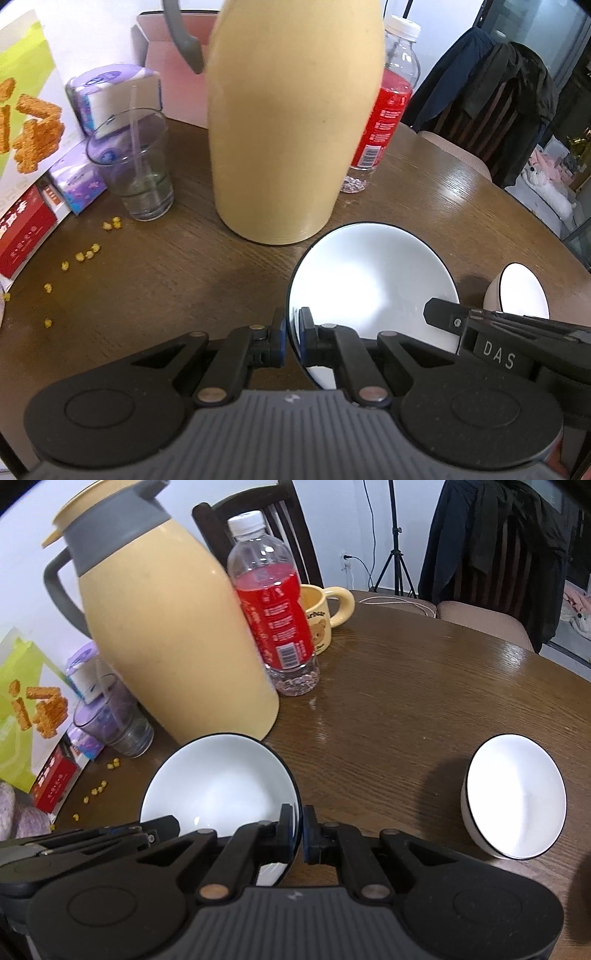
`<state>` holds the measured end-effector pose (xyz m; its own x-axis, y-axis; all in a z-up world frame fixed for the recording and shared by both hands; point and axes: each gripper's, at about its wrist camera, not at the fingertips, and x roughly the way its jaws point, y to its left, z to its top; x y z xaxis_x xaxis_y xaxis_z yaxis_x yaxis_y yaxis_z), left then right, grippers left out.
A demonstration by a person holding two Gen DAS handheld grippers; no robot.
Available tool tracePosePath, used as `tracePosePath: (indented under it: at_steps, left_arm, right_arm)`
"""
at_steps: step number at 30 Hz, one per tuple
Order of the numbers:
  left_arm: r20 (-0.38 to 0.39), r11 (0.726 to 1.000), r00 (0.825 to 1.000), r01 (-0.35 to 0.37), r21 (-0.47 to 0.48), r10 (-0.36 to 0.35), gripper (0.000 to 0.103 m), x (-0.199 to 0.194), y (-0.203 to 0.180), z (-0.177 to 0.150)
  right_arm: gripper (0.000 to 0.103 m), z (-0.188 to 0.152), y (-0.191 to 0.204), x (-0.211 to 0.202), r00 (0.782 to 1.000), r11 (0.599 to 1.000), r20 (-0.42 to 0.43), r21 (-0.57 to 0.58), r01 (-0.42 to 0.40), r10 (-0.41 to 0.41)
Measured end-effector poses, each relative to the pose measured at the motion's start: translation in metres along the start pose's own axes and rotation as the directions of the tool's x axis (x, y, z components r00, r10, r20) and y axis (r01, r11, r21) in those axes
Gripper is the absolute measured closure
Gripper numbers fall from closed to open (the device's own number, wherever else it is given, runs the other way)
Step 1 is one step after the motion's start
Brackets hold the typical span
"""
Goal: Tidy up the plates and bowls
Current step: 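Lift the held white bowls with both grippers and carry them toward the plates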
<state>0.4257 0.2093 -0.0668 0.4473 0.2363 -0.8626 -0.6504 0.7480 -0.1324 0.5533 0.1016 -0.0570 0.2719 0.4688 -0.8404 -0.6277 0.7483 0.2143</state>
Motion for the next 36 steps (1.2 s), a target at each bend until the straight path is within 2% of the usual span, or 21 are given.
tracePosePath:
  at_steps: [36]
  left_arm:
    - [0.012,0.997,0.999,-0.034,-0.073,0.035,0.096,-0.046,0.067,-0.03]
  right_arm:
    - [0.098,-0.035,0.072,-0.014,0.998,0.994,-0.016,-0.095,-0.063,0.062]
